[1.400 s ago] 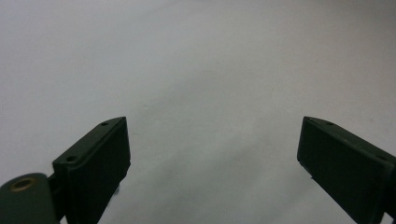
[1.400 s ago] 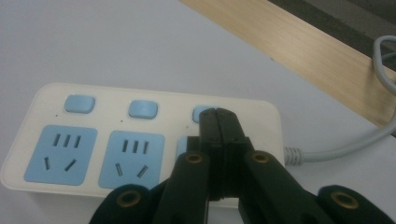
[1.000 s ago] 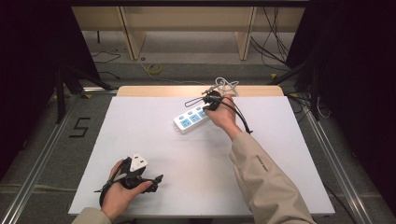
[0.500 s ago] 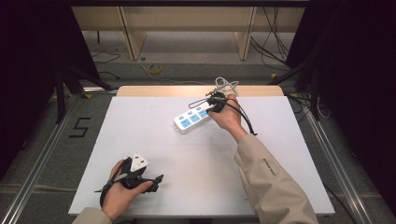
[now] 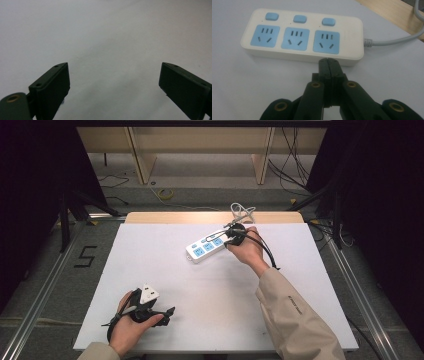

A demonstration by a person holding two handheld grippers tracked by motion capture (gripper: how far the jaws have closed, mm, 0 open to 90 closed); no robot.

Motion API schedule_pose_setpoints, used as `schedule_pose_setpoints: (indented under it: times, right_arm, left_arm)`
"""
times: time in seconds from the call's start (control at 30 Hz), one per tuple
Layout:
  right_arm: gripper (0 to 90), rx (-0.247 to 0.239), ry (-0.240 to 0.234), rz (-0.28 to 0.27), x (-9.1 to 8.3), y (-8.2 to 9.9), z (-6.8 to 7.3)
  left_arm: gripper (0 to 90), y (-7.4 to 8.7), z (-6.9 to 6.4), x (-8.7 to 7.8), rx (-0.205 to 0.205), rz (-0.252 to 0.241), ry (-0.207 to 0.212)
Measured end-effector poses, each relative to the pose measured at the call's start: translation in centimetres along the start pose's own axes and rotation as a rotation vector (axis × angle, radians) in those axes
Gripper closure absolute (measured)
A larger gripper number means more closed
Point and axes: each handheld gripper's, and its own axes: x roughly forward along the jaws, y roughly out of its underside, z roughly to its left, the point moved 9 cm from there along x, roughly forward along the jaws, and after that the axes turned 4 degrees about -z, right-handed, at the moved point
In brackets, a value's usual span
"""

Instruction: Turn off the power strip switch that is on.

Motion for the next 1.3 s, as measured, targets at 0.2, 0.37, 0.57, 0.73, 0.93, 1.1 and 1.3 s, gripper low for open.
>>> schedule_pose_setpoints:
  times: [0.2, 0.37, 0.57, 0.73, 0.93, 1.1, 1.3]
  right_arm:
    - [90.0, 0.002, -0.006, 0.015, -0.3, 1.0, 0.1]
    - [90.0, 0.001, -0.011, 0.022, -0.5, 1.8, 0.2]
    - [90.0, -0.001, -0.015, 0.029, -1.0, 2.6, 0.2]
    - [90.0, 0.003, -0.013, 0.031, -1.5, 3.1, 0.2]
    - [90.0, 0.001, -0.016, 0.037, -1.9, 3.9, 0.3]
    - [90.0, 0.001, -0.021, 0.039, -2.3, 4.4, 0.5]
    - [90.0, -0.004, -0.021, 0.037, -3.0, 4.9, 0.6]
  left_arm:
    - [9.4, 0.0, 0.0, 0.0, -0.001, -0.002, -0.002]
    - [9.3, 0.0, 0.0, 0.0, -0.001, 0.001, -0.002]
    - [9.4, 0.0, 0.0, 0.0, 0.000, 0.001, -0.002]
    - [9.4, 0.0, 0.1, 0.0, 0.002, 0.000, -0.004]
    - [9.4, 0.0, 0.1, 0.0, 0.001, 0.001, -0.006]
    - [9.4, 0.0, 0.1, 0.0, -0.002, -0.001, -0.008]
    - [9.4, 0.0, 0.1, -0.1, 0.002, 0.003, -0.007]
